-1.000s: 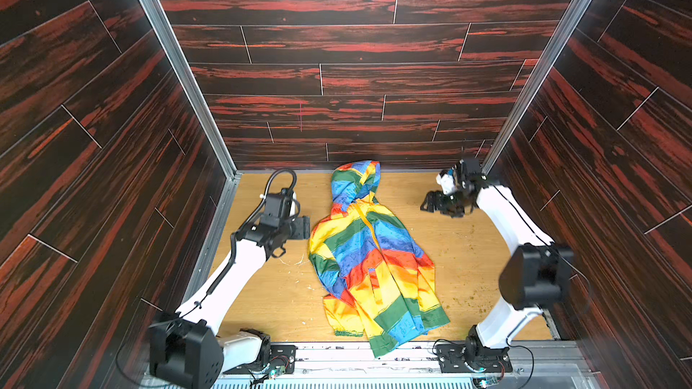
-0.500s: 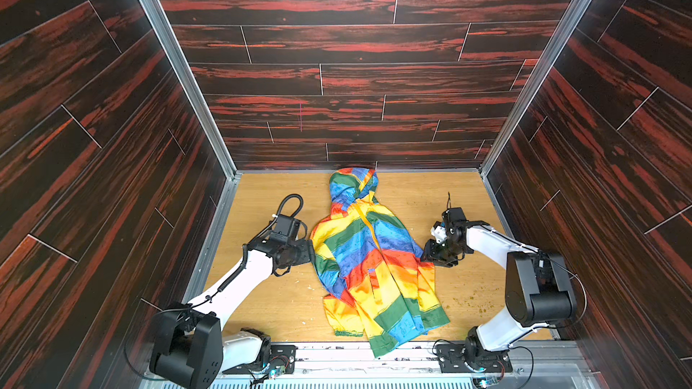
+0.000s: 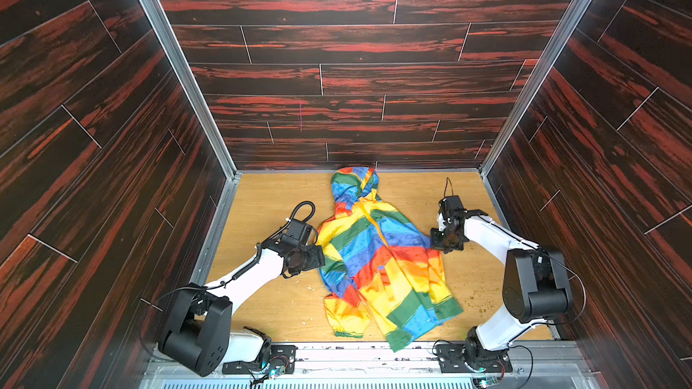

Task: Unzip the jacket
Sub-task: Flatten out the jacket at the center of the board.

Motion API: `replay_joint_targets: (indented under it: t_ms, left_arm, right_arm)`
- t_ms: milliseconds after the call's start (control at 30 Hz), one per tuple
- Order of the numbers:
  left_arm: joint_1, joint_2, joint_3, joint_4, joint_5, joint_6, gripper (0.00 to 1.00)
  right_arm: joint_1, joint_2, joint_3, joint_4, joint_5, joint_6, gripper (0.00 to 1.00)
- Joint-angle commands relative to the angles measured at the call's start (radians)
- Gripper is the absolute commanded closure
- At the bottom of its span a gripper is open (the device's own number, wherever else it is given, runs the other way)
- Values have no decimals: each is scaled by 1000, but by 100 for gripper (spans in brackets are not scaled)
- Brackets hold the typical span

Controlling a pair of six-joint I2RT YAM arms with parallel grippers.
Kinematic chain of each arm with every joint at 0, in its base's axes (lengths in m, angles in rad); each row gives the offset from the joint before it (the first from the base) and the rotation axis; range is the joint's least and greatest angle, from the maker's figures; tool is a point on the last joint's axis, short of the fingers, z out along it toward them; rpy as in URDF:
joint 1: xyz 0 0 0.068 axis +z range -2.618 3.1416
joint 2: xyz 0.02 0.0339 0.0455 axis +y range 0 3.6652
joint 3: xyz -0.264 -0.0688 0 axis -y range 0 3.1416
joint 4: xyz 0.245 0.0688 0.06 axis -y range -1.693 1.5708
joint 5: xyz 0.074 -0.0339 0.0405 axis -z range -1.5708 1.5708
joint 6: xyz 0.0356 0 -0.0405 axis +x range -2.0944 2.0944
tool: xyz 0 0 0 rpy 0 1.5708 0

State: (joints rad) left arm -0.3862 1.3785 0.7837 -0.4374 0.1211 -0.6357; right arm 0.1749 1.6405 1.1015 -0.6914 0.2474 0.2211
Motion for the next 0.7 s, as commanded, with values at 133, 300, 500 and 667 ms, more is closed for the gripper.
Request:
replay_joint_targets:
  t_ms: [133,300,500,667]
  left_arm:
    - [-3,84,133,-22,-60,10,27]
    - [-4,120,193,-63,-32,-63,22]
    - [-110,140,194,-113,72,-178,20]
    - [-253,132,203,-108,58,-272,18]
  right_arm:
    - [94,-104,50,-3,675,-265,100]
    - [96,-66,60,60,660,-326,100]
    - [27,2,120,-32,483,-225,100]
    - [-47,23,172,-135,394,-124,48]
